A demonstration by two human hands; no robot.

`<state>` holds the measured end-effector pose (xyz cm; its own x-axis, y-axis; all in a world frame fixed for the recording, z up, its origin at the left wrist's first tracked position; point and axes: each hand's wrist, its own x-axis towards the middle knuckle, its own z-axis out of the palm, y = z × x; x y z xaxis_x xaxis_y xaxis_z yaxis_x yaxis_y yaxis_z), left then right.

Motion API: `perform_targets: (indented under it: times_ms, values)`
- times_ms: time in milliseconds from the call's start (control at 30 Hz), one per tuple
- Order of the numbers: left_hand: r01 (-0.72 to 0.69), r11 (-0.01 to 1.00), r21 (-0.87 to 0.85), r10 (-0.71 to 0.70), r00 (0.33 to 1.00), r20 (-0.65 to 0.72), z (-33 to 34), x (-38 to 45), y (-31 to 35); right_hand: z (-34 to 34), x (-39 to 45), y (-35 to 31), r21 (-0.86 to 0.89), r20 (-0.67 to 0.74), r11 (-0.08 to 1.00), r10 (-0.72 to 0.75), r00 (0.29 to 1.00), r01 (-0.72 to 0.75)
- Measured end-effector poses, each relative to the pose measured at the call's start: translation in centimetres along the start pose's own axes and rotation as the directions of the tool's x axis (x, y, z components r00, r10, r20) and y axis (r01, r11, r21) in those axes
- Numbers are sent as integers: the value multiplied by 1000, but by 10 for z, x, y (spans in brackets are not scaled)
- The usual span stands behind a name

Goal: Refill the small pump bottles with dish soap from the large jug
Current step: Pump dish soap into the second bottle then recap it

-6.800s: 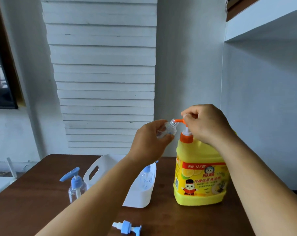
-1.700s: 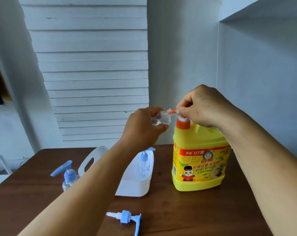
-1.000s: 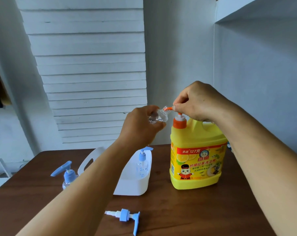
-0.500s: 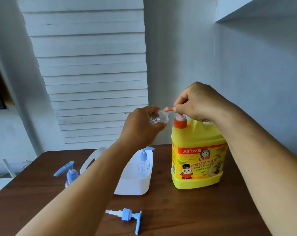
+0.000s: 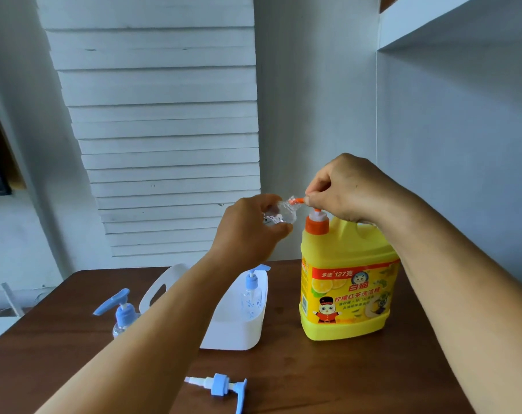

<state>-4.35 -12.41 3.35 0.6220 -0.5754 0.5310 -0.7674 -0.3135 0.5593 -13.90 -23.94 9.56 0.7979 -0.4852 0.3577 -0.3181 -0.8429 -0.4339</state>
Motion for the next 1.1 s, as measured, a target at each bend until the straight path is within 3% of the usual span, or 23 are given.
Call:
perform_targets:
  times_ms: [733, 1100]
  values:
    - [-9, 1000, -27, 8, 999, -31, -1, 1, 1, -2, 2, 1, 6, -64, 999, -37, 997, 37]
    - [-13, 999, -48, 13, 1000, -14, -2, 1, -2, -5, 0, 3, 42, -19, 998, -41, 999, 42]
